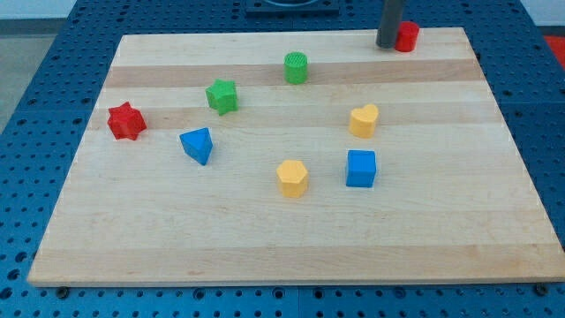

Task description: Push the yellow hexagon towards the center bottom of the board

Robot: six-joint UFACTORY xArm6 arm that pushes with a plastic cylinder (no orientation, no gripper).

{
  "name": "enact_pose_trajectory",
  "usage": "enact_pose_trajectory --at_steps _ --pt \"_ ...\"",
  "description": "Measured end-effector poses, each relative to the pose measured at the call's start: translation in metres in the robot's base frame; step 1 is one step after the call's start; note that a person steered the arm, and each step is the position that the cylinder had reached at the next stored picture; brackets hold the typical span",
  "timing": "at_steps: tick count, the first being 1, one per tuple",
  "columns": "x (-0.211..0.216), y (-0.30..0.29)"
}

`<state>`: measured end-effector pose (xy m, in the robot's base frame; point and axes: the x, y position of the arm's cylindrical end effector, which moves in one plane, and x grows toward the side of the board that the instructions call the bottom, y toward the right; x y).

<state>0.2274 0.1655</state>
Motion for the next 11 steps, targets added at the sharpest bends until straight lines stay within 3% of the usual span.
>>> enact_pose_trajectory --at_steps 1,2,3,4,5,6,7,8,10,11 --pt "0.003 0.004" --pt "0.039 0.009" --pt "0.075 0.053" --pt "0.133 0.101" --pt "0.212 0.110" --pt "0.289 0.076" --pt "0.338 -0.015" --pt "0.322 -0.113" --pt "0.231 -0.160" --pt "0.216 -0.159"
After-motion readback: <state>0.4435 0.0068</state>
